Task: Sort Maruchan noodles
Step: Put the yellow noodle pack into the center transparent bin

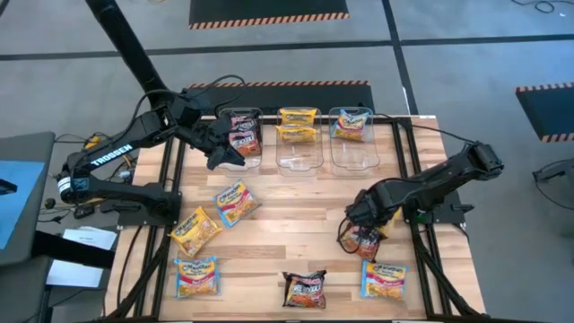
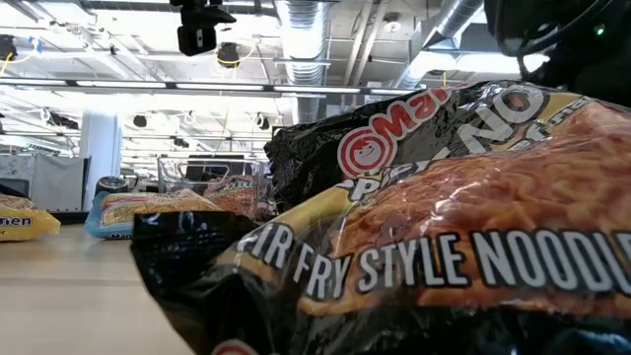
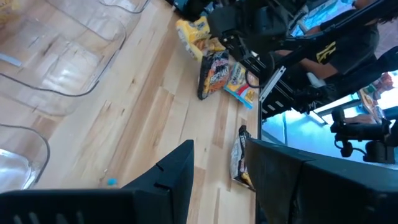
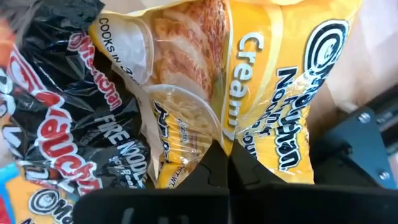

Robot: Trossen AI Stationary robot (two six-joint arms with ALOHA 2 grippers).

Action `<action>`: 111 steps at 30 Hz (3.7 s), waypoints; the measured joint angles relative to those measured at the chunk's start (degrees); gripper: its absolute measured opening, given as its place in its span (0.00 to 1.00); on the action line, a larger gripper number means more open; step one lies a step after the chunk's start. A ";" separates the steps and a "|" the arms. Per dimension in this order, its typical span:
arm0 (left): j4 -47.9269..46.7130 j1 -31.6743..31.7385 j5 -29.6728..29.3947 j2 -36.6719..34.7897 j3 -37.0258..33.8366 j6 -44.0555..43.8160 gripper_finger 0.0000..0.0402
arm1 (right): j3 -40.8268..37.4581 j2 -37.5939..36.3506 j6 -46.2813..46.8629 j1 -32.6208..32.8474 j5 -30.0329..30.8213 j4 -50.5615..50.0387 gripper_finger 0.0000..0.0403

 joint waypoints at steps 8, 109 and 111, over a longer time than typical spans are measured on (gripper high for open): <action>-0.01 0.00 0.01 0.00 0.00 -0.42 0.32 | 3.91 -0.09 3.85 0.83 3.82 -7.38 0.00; -2.42 -0.26 -14.14 0.02 -0.02 6.25 0.32 | 35.06 26.19 -72.63 -33.85 30.96 31.60 0.00; -2.42 -0.26 -14.16 0.02 -0.01 6.49 0.32 | 35.27 27.56 -72.89 -33.33 31.56 32.42 0.00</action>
